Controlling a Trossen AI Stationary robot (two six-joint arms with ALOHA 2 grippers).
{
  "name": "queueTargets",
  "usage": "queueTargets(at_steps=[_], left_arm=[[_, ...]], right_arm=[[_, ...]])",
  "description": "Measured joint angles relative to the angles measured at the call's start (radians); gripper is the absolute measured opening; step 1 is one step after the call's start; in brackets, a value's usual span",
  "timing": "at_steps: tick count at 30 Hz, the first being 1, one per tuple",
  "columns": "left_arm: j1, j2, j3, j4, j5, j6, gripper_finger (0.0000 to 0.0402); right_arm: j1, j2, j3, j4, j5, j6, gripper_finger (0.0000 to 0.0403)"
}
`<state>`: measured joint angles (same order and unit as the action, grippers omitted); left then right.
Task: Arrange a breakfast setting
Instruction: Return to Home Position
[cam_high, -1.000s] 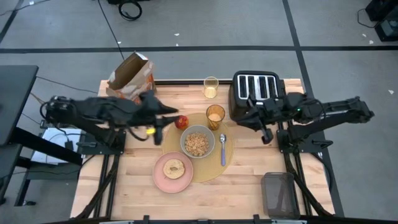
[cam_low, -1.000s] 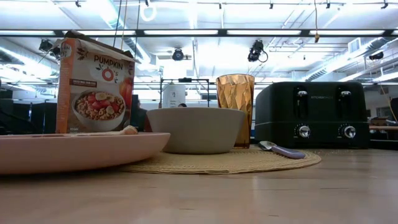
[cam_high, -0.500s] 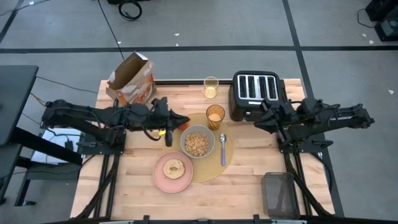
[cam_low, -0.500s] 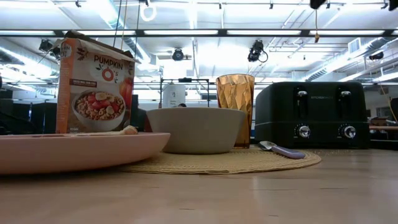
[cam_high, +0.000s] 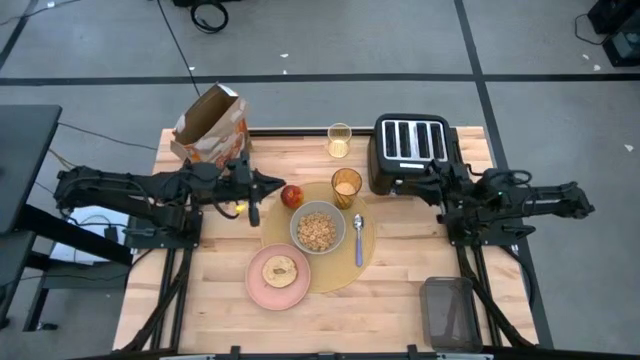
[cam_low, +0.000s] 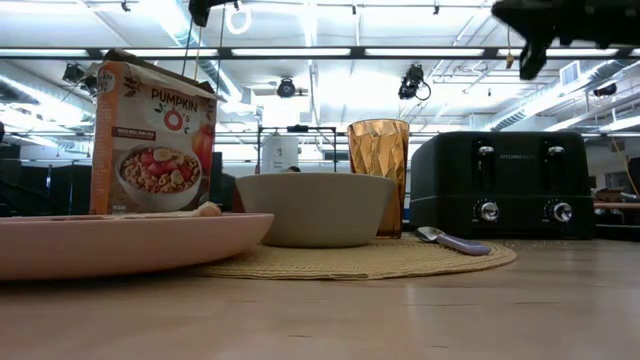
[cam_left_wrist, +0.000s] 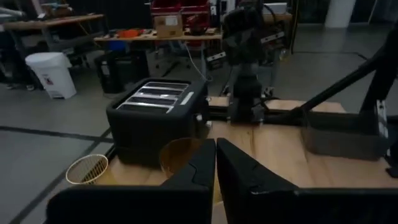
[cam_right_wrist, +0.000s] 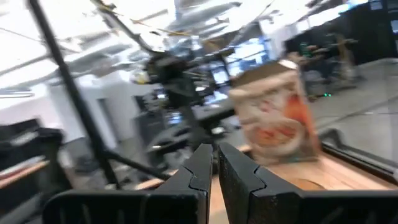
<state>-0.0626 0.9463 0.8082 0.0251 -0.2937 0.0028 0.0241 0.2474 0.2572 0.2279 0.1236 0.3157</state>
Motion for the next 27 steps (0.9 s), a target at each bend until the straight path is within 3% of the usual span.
queueTargets(at_steps=[7,12,21,27], left_arm=[[0.005,0.0,0.0,-0.093,-0.011,0.087,0.0024],[0.024,-0.037,0.002,-0.113,0.099,0.135,0.0025],[0.068,-0.045,0.0,-0.202,0.13,0.136,0.0025],[0.068,-0.053,0.0,-0.243,0.131,0.139,0.0025]], right_arm=[[-0.072,-0.105,-0.1,-0.001,-0.108,-0.08,0.0035],[-0.079,-0.215,-0.115,-0.081,-0.212,-0.151,0.0035],[-0.079,-0.244,-0.116,-0.213,-0.198,-0.192,0.0035],[-0.079,-0.244,-0.14,-0.206,-0.203,-0.194,0.0035]])
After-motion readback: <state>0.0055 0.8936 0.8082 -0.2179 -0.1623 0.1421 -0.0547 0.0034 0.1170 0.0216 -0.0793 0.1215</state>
